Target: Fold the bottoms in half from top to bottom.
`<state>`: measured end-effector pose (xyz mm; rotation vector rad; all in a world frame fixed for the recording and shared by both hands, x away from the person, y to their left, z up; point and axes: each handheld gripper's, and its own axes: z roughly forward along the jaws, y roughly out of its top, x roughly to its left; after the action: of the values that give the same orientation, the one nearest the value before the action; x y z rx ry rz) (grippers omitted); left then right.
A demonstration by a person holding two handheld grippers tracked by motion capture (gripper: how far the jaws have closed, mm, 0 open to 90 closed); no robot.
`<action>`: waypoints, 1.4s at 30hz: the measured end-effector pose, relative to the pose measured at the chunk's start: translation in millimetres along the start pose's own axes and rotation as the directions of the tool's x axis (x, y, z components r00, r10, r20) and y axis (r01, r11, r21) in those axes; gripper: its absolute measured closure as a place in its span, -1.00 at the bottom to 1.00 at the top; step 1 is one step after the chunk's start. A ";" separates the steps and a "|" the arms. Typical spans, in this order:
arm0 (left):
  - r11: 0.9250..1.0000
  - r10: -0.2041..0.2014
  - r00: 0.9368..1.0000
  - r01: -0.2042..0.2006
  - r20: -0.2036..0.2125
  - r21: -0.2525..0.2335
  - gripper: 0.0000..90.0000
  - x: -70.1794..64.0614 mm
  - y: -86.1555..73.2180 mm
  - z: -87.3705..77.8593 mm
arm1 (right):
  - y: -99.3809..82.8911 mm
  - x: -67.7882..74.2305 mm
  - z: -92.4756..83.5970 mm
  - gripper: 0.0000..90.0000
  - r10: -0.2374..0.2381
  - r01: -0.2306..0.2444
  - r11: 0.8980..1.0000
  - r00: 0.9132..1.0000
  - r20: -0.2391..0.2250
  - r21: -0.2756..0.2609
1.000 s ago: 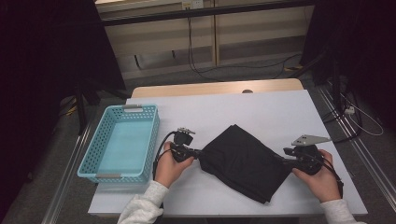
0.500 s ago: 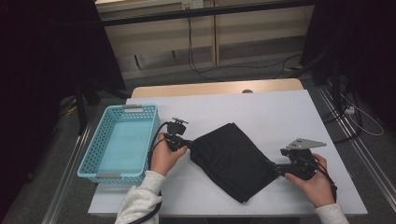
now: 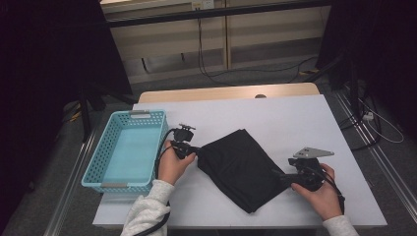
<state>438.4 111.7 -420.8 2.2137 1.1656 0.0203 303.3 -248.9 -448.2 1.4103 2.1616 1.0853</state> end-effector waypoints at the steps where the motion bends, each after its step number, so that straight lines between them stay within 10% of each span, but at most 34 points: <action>1: 1.000 0.000 1.000 0.000 0.001 -0.002 0.84 -0.4 0.1 -0.3 | -0.1 2.6 1.6 -0.49 -0.006 0.006 1.000 1.000 0.000 -0.001; 9: 1.000 -0.002 1.000 0.002 0.009 0.003 0.84 2.0 -1.2 -0.6 | -7.6 11.6 9.6 -0.45 -0.012 0.013 0.999 1.000 -0.017 0.049; 32: 1.000 -0.018 1.000 0.018 0.009 -0.004 0.78 0.5 -1.6 -2.6 | -17.4 24.3 6.4 0.54 0.085 -0.085 0.996 0.996 -0.021 -0.009; 42: 0.999 0.009 0.999 -0.010 -0.036 -0.031 -0.19 -2.7 -7.7 -4.3 | -15.2 27.3 8.3 0.76 0.052 -0.052 0.999 0.997 -0.062 -0.003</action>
<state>429.8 115.1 -420.7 2.1996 1.1668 0.0824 286.9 -224.6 -461.7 1.4567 2.1743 1.1665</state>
